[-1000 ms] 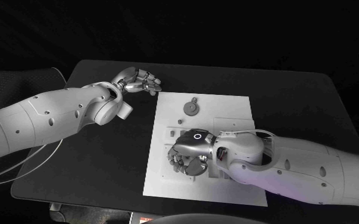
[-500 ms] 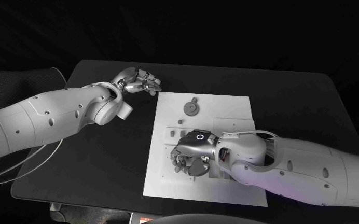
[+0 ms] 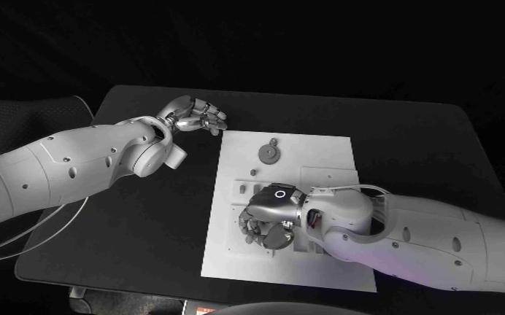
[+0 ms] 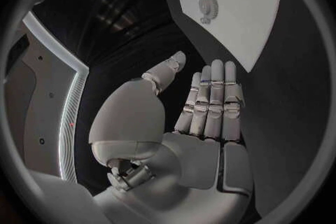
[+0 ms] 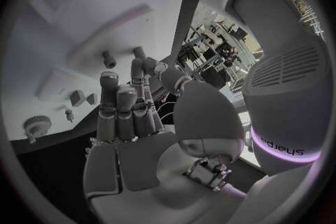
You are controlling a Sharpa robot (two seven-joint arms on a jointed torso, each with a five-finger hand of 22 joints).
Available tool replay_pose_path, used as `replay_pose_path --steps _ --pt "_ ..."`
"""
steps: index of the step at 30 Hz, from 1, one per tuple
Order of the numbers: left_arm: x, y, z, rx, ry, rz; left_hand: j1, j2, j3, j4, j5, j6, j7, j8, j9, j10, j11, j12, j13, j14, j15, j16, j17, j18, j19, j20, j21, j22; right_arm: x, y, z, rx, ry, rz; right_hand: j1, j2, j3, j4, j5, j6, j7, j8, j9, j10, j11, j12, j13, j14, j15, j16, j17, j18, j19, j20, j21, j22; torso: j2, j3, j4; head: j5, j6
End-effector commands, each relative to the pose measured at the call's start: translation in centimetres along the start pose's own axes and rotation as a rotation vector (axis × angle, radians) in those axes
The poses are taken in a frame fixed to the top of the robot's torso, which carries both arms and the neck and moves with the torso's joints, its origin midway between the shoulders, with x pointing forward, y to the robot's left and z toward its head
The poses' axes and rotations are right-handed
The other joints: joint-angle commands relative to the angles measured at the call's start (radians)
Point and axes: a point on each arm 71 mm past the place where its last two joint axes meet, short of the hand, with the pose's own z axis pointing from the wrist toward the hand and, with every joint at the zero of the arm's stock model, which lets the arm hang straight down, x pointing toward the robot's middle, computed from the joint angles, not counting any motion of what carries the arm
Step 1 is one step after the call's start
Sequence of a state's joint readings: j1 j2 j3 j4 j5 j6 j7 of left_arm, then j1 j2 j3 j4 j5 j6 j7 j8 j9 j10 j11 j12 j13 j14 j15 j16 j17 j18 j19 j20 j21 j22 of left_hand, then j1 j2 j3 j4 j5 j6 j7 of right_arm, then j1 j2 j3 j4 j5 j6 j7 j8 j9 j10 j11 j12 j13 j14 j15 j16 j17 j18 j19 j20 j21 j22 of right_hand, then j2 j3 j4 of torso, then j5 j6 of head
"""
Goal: Assemble the parts on the task board
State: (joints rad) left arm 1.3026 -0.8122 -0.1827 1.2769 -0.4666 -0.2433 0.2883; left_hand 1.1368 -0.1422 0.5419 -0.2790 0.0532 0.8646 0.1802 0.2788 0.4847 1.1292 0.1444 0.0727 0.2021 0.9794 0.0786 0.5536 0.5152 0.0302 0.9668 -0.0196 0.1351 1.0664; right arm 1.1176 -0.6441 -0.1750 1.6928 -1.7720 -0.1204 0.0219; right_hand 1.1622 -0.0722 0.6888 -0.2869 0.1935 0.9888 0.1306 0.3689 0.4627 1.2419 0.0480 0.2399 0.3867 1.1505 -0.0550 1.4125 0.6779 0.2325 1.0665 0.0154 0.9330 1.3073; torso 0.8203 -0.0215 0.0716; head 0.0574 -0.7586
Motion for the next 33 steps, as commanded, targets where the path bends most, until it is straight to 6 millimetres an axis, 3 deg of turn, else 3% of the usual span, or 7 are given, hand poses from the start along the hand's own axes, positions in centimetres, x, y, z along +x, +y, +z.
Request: replay_pose_path --steps 1,20,26,33 --pt "0.18 -0.19 0.07 0.012 0.012 -0.007 0.0 0.006 -0.007 0.0 -0.001 -0.003 0.0 0.001 -0.001 -0.006 0.002 -0.003 -0.002 0.003 0.003 -0.005 0.002 0.02 0.001 0.002 -0.004 0.001 0.17 0.09 0.17 0.001 0.019 -0.009 -0.005 -0.003 -0.001 0.0 0.005 0.04 -0.021 0.011 0.032 -0.001 0.002 -0.006 0.001 -0.003 -0.003 -0.005 0.002 0.029 -0.001 -0.008 0.0 0.016 0.0 0.0001 0.0003 0.0 0.0" --pt "0.19 -0.21 0.08 0.013 0.011 -0.007 0.001 0.006 -0.007 0.0 -0.001 -0.003 0.0 0.001 -0.002 -0.007 0.002 -0.003 -0.002 0.003 0.003 -0.007 0.004 0.02 0.001 0.002 -0.004 0.002 0.16 0.48 0.65 -0.003 0.031 -0.041 -0.004 -0.018 -0.005 -0.001 0.005 0.038 -0.02 0.01 0.035 -0.003 0.004 -0.009 0.003 -0.006 -0.002 -0.006 0.003 0.029 -0.005 -0.007 0.0 0.017 0.0 0.0 0.0001 -0.001 -0.002" --pt "0.16 -0.18 0.04 0.011 0.011 -0.007 0.001 0.006 -0.007 0.0 -0.001 -0.003 0.0 0.001 -0.002 -0.007 0.002 -0.003 -0.002 0.003 0.003 -0.008 0.004 0.02 0.001 0.002 -0.005 0.002 0.35 0.18 0.49 0.004 0.052 -0.02 -0.046 -0.073 -0.036 0.011 0.003 0.017 -0.012 -0.003 0.034 -0.021 0.013 -0.021 0.001 -0.016 0.007 -0.009 0.005 0.029 -0.013 0.0 -0.003 0.018 0.0 0.0003 -0.0005 0.0 -0.004" --pt "0.12 -0.17 0.01 0.01 0.01 -0.007 0.001 0.006 -0.007 0.0 -0.001 -0.003 0.0 0.001 -0.002 -0.007 0.002 -0.003 -0.002 0.003 0.004 -0.008 0.005 0.02 0.001 0.002 -0.005 0.002 0.33 0.03 0.37 0.006 0.045 -0.007 -0.089 -0.089 -0.126 0.001 0.003 -0.05 0.015 -0.039 0.029 -0.037 0.019 -0.032 0.003 -0.028 0.014 -0.007 0.011 0.029 -0.024 0.0 -0.003 0.018 0.0 0.0006 -0.0003 0.0 -0.005"
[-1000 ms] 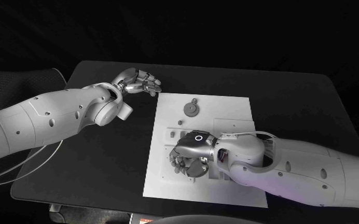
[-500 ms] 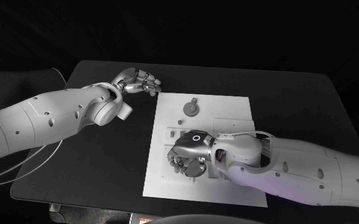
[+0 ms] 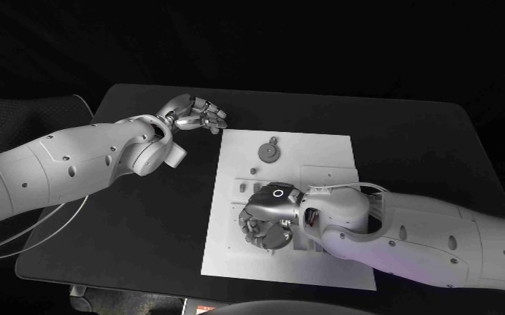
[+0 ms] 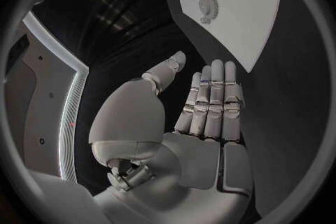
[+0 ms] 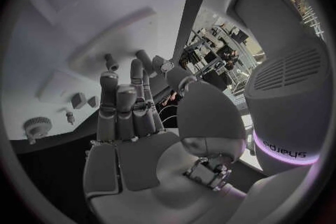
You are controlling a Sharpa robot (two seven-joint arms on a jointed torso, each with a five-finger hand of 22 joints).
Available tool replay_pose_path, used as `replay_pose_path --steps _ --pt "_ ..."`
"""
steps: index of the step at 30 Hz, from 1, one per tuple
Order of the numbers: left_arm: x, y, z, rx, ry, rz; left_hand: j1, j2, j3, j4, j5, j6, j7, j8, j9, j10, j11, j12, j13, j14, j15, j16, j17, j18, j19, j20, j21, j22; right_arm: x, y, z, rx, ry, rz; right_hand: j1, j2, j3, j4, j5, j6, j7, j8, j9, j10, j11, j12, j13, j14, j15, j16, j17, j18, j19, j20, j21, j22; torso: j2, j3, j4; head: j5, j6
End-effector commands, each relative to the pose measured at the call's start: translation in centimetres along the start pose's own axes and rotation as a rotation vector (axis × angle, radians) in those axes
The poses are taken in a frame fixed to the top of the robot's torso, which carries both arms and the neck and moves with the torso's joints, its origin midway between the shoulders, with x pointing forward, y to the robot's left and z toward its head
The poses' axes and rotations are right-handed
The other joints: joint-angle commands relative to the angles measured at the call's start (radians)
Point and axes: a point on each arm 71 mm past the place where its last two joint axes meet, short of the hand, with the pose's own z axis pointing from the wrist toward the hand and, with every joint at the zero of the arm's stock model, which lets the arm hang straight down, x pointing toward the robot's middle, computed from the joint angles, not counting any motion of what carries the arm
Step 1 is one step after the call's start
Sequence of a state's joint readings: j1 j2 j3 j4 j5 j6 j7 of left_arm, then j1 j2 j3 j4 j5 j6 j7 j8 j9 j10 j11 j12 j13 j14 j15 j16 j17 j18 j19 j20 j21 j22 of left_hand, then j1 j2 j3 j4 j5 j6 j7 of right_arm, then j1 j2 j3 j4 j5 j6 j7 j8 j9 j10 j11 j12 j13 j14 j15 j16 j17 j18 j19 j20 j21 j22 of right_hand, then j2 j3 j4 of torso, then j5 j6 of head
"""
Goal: Assemble the parts on the task board
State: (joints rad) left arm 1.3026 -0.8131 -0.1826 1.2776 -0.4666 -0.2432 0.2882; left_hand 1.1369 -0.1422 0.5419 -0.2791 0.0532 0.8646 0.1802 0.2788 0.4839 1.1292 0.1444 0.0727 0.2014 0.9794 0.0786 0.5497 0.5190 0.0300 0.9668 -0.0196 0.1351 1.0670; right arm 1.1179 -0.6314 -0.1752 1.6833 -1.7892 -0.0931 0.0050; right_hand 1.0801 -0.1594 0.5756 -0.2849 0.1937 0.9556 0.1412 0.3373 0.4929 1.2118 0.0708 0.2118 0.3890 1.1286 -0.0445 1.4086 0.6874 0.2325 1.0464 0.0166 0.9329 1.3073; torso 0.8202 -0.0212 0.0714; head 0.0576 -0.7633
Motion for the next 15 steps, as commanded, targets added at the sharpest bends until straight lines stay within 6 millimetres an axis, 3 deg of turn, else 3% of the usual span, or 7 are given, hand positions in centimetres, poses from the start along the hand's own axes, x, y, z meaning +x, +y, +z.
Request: replay_pose_path --steps 1,6,15 --pt "0.15 -0.17 0.03 0.011 0.01 -0.007 0.001 0.006 -0.007 0.0 -0.001 -0.003 0.0 0.001 -0.001 -0.007 0.002 -0.003 -0.001 0.003 0.003 -0.005 0.001 0.02 0.001 0.002 -0.005 0.001 0.16 0.07 0.01 -0.006 0.017 0.012 -0.006 -0.003 -0.016 -0.001 0.003 -0.021 0.005 -0.009 -0.002 -0.008 -0.003 -0.005 0.001 -0.007 0.004 -0.003 0.002 0.029 -0.004 -0.001 -0.003 0.018 0.0 0.0003 -0.0001 0.0 0.0" --pt "0.14 -0.16 0.03 0.009 0.01 -0.007 0.001 0.005 -0.008 -0.001 -0.001 -0.003 0.0 0.001 -0.001 -0.007 0.002 -0.003 -0.002 0.003 0.004 -0.005 0.002 0.02 0.001 0.003 -0.005 0.001 0.01 0.0 -0.01 -0.001 -0.005 0.016 -0.004 -0.013 -0.034 0.002 0.005 -0.067 0.008 -0.033 -0.011 -0.033 0.007 -0.021 -0.003 -0.011 0.012 -0.003 0.004 0.029 -0.007 0.0 -0.006 0.016 0.0 0.0002 0.0 -0.001 0.001" --pt "0.05 -0.11 -0.03 0.007 0.009 -0.007 0.0 0.005 -0.008 0.0 -0.001 -0.003 0.0 0.001 -0.001 -0.009 0.003 -0.004 -0.002 0.002 0.004 -0.007 0.004 0.02 0.0 0.003 -0.006 0.001 -0.27 -0.06 -0.21 0.0 -0.047 0.021 0.004 -0.019 -0.038 0.005 0.005 -0.083 0.015 -0.039 -0.015 -0.066 0.022 -0.043 -0.015 -0.016 0.027 -0.002 0.005 0.029 -0.011 0.002 -0.009 0.016 0.0 -0.0001 0.0006 -0.002 0.002"
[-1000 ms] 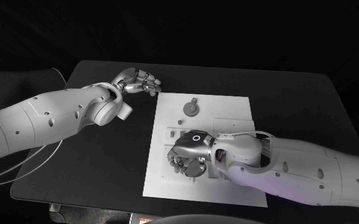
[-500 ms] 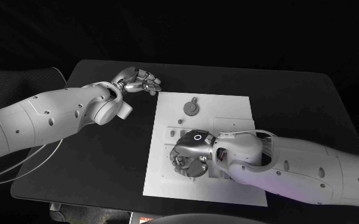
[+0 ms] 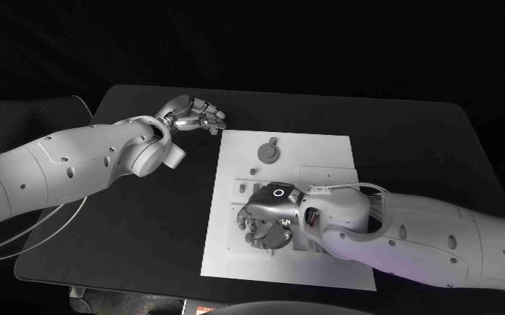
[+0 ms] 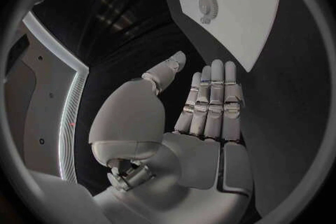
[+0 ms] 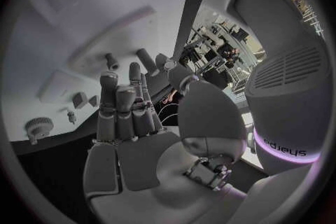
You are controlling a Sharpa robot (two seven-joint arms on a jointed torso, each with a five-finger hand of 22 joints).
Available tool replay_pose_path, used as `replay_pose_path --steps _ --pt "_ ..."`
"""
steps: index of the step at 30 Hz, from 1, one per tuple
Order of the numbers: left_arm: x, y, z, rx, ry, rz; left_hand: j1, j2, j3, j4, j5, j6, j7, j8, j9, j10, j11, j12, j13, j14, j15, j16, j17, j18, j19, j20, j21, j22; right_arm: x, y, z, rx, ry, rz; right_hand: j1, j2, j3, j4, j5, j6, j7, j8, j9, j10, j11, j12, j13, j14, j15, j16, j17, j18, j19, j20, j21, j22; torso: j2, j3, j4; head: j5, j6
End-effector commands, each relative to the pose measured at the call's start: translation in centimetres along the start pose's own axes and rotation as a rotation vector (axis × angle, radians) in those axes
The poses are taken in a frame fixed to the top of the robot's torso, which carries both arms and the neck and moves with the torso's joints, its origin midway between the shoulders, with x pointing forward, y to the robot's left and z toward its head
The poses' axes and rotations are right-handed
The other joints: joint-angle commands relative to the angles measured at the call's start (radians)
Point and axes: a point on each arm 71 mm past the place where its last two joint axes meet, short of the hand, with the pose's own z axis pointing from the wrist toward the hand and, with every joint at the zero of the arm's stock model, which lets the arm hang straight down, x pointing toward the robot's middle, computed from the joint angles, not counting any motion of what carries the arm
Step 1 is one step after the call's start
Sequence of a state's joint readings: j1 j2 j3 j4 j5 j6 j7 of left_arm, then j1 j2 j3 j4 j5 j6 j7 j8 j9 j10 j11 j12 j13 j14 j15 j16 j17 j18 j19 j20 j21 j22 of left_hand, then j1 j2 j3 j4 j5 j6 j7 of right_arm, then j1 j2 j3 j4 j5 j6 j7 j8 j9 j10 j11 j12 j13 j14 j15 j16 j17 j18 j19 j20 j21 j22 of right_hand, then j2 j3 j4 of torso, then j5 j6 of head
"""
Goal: Assemble the parts on the task board
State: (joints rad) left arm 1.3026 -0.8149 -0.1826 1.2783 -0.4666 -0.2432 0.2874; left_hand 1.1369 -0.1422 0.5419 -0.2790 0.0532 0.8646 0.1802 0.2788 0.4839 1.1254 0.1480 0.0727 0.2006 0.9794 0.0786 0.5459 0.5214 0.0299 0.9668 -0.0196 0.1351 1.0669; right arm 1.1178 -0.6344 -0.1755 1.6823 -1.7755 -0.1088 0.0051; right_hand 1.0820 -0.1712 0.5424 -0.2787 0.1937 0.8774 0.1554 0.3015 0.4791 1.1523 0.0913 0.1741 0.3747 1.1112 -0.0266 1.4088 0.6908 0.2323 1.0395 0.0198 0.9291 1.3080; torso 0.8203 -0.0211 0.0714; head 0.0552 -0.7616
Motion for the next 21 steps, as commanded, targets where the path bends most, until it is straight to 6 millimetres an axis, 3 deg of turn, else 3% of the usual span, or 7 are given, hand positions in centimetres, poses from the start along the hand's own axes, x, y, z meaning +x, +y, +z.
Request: replay_pose_path --steps 1,10,16,21 --pt "0.1 -0.1 0.0 0.009 0.01 -0.007 0.0 0.005 -0.008 0.0 -0.001 -0.003 0.0 0.001 -0.001 -0.005 -0.001 -0.004 -0.002 0.002 0.004 -0.004 0.001 0.02 0.0 0.003 -0.006 0.001 -0.3 0.1 -0.2 -0.006 -0.041 0.013 0.002 -0.008 -0.004 -0.001 0.005 -0.005 0.001 -0.004 -0.001 -0.006 0.001 -0.005 -0.001 0.001 0.009 -0.002 0.002 0.03 -0.004 -0.002 -0.005 0.016 0.0 -0.0001 0.0008 0.0 0.001" --pt "-0.1 -0.1 0.0 0.007 0.006 -0.006 0.0 0.005 -0.008 0.0 -0.001 -0.003 0.0 0.001 -0.001 -0.005 -0.001 -0.004 -0.002 0.002 0.004 -0.004 0.002 0.02 0.0 0.003 -0.007 0.001 -1.4 -0.6 -1.8 0.011 -0.089 0.042 0.014 -0.007 -0.001 -0.003 0.006 -0.006 0.003 -0.003 -0.001 -0.003 0.002 -0.004 -0.001 0.004 0.01 0.002 0.003 0.03 -0.002 -0.002 -0.002 0.017 0.0 -0.0004 0.0006 -0.002 0.005" --pt "-0.2 0.0 -0.1 0.004 0.002 -0.004 0.001 0.005 -0.008 -0.001 -0.001 -0.003 0.0 0.001 -0.002 -0.005 0.0 -0.004 -0.002 0.002 0.004 -0.005 0.003 0.02 0.0 0.003 -0.007 0.002 -5.3 -2.6 -4.0 0.085 -0.201 0.131 0.011 -0.002 -0.001 0.004 0.005 -0.004 0.01 -0.002 -0.001 -0.002 0.002 -0.003 -0.002 0.004 0.01 0.002 0.004 0.03 -0.001 -0.001 -0.001 0.017 -0.001 -0.0006 -0.0013 -0.009 0.012" --pt "-0.2 0.0 0.0 0.006 0.005 -0.005 -0.001 0.004 -0.008 0.0 -0.001 -0.003 0.0 0.001 -0.002 -0.005 0.0 -0.003 -0.002 0.002 0.005 -0.006 0.004 0.02 0.0 0.003 -0.007 0.002 -8.1 -5.7 -7.0 0.203 -0.26 0.256 -0.038 0.027 -0.005 0.061 0.005 -0.001 0.02 0.0 -0.003 0.013 -0.004 0.003 -0.001 0.02 0.005 0.009 0.004 0.03 0.011 -0.005 0.006 0.018 -0.002 -0.0021 -0.0017 -0.019 0.019"
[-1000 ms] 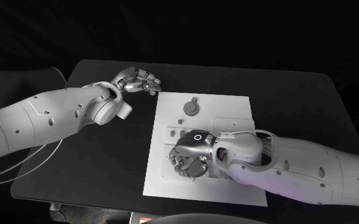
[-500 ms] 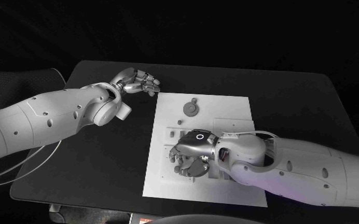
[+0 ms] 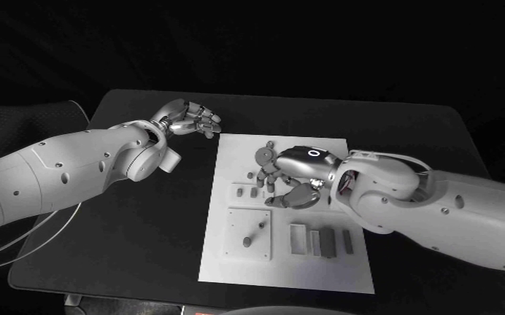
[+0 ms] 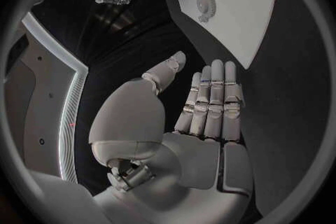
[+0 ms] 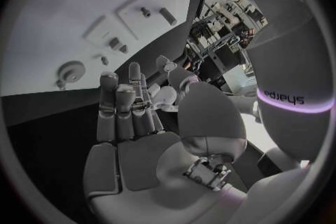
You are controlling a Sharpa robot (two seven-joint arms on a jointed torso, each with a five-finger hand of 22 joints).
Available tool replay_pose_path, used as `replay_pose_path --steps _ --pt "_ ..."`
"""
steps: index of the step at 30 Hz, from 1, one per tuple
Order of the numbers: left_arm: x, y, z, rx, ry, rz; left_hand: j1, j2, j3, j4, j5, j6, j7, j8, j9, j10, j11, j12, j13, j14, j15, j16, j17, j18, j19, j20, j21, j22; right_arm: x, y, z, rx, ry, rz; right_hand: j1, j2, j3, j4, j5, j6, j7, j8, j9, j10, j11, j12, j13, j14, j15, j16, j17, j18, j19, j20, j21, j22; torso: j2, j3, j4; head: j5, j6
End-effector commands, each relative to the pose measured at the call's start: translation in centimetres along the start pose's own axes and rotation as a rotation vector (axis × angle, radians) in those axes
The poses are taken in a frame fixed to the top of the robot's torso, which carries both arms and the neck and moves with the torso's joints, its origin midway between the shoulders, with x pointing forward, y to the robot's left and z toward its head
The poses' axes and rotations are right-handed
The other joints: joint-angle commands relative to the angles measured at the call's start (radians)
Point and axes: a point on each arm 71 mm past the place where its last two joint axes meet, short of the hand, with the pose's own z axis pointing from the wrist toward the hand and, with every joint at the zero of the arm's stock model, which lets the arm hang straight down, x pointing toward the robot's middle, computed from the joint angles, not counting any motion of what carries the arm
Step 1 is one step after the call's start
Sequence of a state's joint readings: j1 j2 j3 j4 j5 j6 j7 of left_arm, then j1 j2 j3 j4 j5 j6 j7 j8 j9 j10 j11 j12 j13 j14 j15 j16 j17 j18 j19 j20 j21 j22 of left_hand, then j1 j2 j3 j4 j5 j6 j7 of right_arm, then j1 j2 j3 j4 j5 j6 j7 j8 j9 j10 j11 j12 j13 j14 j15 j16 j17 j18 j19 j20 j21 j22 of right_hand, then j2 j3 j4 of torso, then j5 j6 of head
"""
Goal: Assemble the parts on the task board
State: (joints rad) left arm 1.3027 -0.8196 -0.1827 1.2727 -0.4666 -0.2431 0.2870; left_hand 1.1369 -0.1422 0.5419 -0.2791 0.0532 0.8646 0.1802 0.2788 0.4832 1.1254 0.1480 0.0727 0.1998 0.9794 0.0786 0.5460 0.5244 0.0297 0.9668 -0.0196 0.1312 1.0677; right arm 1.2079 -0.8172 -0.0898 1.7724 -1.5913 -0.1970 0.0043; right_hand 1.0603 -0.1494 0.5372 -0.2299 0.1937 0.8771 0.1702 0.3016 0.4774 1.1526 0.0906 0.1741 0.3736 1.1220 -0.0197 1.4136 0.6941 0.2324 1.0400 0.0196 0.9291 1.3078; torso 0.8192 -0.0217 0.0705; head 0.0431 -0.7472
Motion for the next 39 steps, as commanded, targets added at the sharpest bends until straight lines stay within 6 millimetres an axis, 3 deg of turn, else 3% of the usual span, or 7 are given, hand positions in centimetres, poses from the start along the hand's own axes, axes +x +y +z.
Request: replay_pose_path --steps 1,7,9,11,12,26,39 --pt "0.2 -0.2 0.0 0.011 0.017 -0.01 -0.001 0.005 -0.009 0.001 -0.001 -0.002 0.0 0.002 -0.001 -0.003 -0.001 -0.002 -0.001 0.002 0.005 -0.007 0.002 0.02 0.0 0.003 -0.004 0.001 -2.3 -2.5 -1.5 0.115 -0.036 0.166 -0.033 0.024 0.0 0.035 0.005 0.003 0.004 0.003 -0.001 0.032 -0.009 0.013 0.004 0.014 -0.009 0.004 0.0 0.029 0.014 -0.007 0.007 0.017 -0.002 -0.0021 0.0002 -0.012 0.005" --pt "0.1 -0.2 0.1 0.009 0.015 -0.009 -0.007 0.008 -0.011 0.005 -0.001 0.003 -0.003 0.005 0.0 0.003 -0.004 0.001 -0.001 0.005 0.004 -0.011 0.009 0.021 0.002 0.004 -0.004 0.003 -2.9 -6.9 -3.9 0.306 0.087 0.225 -0.051 0.035 -0.007 0.075 0.005 0.032 -0.034 0.017 0.005 0.181 -0.066 0.157 0.127 0.033 -0.063 -0.011 -0.009 0.029 0.024 -0.018 0.001 0.012 -0.002 -0.0039 -0.0039 -0.025 0.005" --pt "0.2 -0.2 0.1 0.009 0.018 -0.011 -0.011 0.008 -0.012 0.007 -0.001 0.004 -0.003 0.005 0.0 0.003 -0.004 0.001 -0.001 0.006 0.004 -0.012 0.011 0.021 0.002 0.003 -0.005 0.003 -2.1 -7.8 -4.7 0.363 0.186 0.228 -0.081 0.04 -0.026 0.102 -0.103 0.064 -0.055 0.037 0.018 0.232 -0.084 0.257 0.218 0.033 -0.075 -0.012 -0.007 0.029 0.02 -0.016 -0.007 0.008 -0.003 -0.0038 -0.0038 -0.029 0.006" --pt "0.3 -0.2 0.2 0.009 0.019 -0.012 -0.013 0.008 -0.013 0.009 -0.001 0.003 -0.003 0.005 -0.001 0.003 -0.004 0.0 -0.001 0.006 0.004 -0.013 0.012 0.021 0.002 0.003 -0.005 0.003 -1.2 -8.3 -5.4 0.406 0.268 0.234 -0.08 0.027 -0.01 0.145 -0.119 0.067 -0.086 0.039 0.034 0.133 -0.098 0.469 0.46 0.036 -0.1 0.062 0.05 0.029 0.023 -0.028 -0.006 0.014 -0.004 -0.0036 -0.0036 -0.032 0.004" --pt "0.3 -0.2 0.2 0.009 0.019 -0.011 -0.014 0.009 -0.013 0.009 -0.001 0.003 -0.003 0.005 -0.001 0.003 -0.004 0.0 -0.002 0.006 0.004 -0.013 0.013 0.021 0.003 0.003 -0.005 0.003 -0.8 -8.6 -5.8 0.427 0.29 0.249 -0.105 0.032 -0.014 0.172 -0.131 0.071 -0.064 0.042 0.04 0.096 -0.103 0.5 0.505 0.021 -0.09 0.059 0.055 0.029 0.022 -0.028 -0.005 0.015 -0.004 -0.0037 -0.0037 -0.033 0.002" --pt "0.8 -0.1 0.6 0.0 0.025 -0.016 -0.029 0.007 -0.018 0.02 -0.001 0.001 -0.002 0.004 -0.003 0.001 -0.003 -0.002 -0.004 0.007 0.004 -0.021 0.021 0.021 0.002 0.003 -0.008 0.005 4.1 -9.5 -9.4 0.589 0.316 0.467 -0.102 0.013 -0.029 0.22 -0.118 0.059 -0.062 0.026 0.063 0.048 -0.095 0.628 0.664 0.004 -0.086 0.113 0.129 0.029 0.006 -0.03 0.021 0.021 -0.012 -0.0043 -0.0105 -0.065 -0.018" --pt "2.5 2.2 0.3 -0.054 0.047 -0.045 -0.038 0.008 -0.021 0.027 -0.001 -0.001 -0.001 0.003 -0.004 -0.001 -0.002 -0.003 -0.005 0.007 0.005 -0.026 0.027 0.021 0.001 0.004 -0.01 0.006 5.1 -9.2 -10.3 0.618 0.257 0.487 -0.089 -0.031 -0.046 0.271 -0.115 0.095 -0.062 0.023 0.071 -0.039 -0.093 0.835 0.812 -0.018 -0.08 0.16 0.204 0.029 -0.019 -0.024 0.053 0.021 -0.051 0.0015 -0.0311 -0.059 -0.038"
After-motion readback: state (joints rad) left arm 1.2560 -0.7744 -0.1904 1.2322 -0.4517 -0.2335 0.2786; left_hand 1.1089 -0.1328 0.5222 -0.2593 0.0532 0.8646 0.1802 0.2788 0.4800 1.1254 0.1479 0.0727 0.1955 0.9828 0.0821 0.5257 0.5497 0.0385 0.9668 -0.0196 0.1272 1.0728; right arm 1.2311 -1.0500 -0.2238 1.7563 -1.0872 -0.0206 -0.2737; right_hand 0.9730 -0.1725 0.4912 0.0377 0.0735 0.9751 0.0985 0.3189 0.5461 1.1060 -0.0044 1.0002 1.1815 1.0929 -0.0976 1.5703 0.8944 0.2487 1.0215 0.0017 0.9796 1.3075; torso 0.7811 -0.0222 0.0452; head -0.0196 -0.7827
